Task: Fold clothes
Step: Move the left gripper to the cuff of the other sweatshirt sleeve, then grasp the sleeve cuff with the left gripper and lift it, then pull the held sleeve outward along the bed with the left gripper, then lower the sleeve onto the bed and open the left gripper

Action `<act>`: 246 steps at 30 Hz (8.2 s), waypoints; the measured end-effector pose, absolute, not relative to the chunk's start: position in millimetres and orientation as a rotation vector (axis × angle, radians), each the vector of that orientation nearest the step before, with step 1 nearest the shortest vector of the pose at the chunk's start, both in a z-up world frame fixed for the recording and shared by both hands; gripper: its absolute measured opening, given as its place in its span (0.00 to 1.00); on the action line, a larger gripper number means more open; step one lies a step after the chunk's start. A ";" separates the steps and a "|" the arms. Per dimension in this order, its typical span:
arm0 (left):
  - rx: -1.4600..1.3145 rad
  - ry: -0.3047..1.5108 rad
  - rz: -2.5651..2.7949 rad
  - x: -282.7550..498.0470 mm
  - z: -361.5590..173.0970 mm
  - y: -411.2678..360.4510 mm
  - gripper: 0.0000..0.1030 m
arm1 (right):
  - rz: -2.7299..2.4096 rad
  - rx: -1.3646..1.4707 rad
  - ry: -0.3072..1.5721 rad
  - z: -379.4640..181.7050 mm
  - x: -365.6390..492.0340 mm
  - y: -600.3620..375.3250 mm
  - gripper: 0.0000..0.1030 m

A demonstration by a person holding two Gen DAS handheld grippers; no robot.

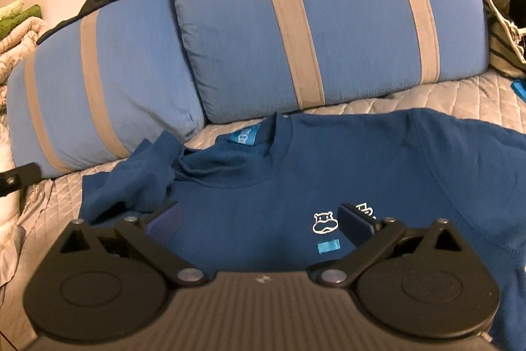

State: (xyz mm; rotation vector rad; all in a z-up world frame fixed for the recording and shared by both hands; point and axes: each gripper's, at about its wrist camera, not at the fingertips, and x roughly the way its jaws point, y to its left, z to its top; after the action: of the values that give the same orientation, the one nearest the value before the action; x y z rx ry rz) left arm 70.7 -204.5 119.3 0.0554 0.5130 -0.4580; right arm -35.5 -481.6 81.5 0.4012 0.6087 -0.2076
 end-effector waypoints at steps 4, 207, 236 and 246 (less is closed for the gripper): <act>0.060 0.544 -0.461 90.6 107.5 -213.8 0.81 | -0.204 0.414 0.621 79.2 -35.3 -483.0 1.00; -0.171 0.321 0.113 -39.8 180.9 -7.1 0.16 | 0.126 0.127 0.716 64.8 -36.5 -415.6 1.00; 0.049 0.300 -0.274 10.1 203.5 -180.5 0.15 | 0.115 0.098 0.730 61.6 -34.3 -413.2 1.00; 0.091 0.338 -0.510 3.8 177.8 -245.2 0.53 | 0.097 0.096 0.739 57.7 -32.8 -417.5 1.00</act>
State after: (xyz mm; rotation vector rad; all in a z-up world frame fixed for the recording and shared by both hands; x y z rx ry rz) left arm 3.8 -245.2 177.8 0.0909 0.3379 -0.5105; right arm -32.8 -417.5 57.7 0.0962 0.7392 0.0966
